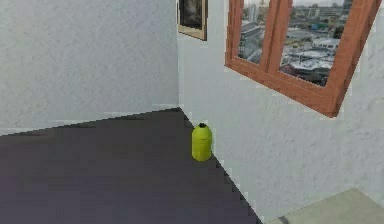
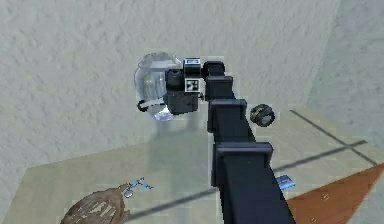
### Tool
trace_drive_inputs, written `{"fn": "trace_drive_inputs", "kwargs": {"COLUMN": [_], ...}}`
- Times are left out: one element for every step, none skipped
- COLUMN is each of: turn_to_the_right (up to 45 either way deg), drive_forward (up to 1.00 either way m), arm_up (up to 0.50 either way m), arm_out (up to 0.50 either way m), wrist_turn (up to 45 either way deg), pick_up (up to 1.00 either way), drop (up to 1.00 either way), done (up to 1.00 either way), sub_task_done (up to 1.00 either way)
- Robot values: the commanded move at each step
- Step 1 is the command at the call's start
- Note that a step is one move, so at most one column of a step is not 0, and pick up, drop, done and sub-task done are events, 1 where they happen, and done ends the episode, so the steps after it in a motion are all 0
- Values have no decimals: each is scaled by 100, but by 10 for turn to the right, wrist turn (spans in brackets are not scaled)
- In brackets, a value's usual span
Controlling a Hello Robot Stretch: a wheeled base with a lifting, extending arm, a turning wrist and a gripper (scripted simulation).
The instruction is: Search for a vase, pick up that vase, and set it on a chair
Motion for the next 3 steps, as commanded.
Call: {"fn": "trace_drive_inputs", "kwargs": {"turn_to_the_right": [0,0,0], "drive_forward": [0,0,0], "arm_up": [0,0,0], "arm_out": [0,0,0], "wrist_turn": [-450,-450,-150], "pick_up": [0,0,0], "drop": [0,0,0], "done": [0,0,0], "sub_task_done": [0,0,0]}}
